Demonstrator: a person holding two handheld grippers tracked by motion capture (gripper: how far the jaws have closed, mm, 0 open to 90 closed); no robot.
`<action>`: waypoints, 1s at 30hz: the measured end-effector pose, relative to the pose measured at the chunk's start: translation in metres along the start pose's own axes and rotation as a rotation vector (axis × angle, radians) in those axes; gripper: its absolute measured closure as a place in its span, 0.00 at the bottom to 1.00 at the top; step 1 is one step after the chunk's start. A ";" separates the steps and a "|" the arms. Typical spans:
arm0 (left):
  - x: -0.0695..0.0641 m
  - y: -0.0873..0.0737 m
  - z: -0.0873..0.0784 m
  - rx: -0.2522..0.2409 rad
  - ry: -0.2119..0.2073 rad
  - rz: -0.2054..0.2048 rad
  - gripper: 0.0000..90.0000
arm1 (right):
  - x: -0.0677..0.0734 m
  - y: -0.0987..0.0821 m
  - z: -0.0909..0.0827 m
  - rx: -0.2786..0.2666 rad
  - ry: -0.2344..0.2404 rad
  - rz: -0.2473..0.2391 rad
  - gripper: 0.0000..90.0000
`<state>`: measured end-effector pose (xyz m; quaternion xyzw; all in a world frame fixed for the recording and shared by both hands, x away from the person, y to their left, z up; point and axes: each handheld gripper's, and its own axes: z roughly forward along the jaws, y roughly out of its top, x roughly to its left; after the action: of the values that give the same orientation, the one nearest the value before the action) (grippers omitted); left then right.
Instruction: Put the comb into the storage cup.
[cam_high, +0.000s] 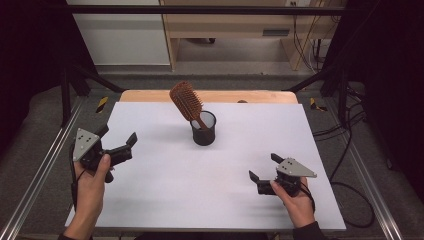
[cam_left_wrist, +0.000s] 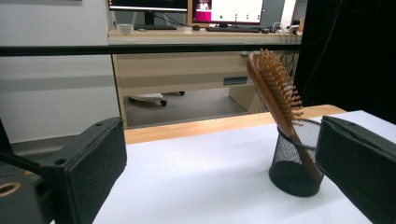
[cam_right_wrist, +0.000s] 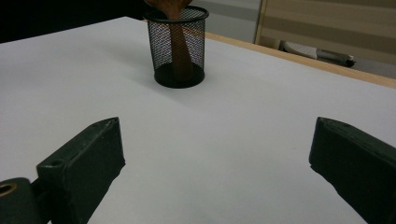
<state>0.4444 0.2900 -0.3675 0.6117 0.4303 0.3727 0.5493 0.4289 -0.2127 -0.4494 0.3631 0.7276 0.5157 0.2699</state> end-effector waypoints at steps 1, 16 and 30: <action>0.001 -0.003 -0.001 -0.001 0.002 0.002 0.03 | -0.001 0.000 -0.001 -0.003 -0.001 0.001 0.04; 0.007 -0.036 -0.013 0.024 -0.017 -0.036 0.04 | -0.006 0.000 -0.006 -0.018 -0.022 0.007 0.04; 0.011 -0.051 -0.021 0.011 -0.036 -0.050 0.05 | -0.007 -0.002 -0.007 -0.029 -0.028 -0.008 0.04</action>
<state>0.4224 0.3088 -0.4154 0.6105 0.4374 0.3455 0.5627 0.4271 -0.2232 -0.4483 0.3634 0.7178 0.5198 0.2873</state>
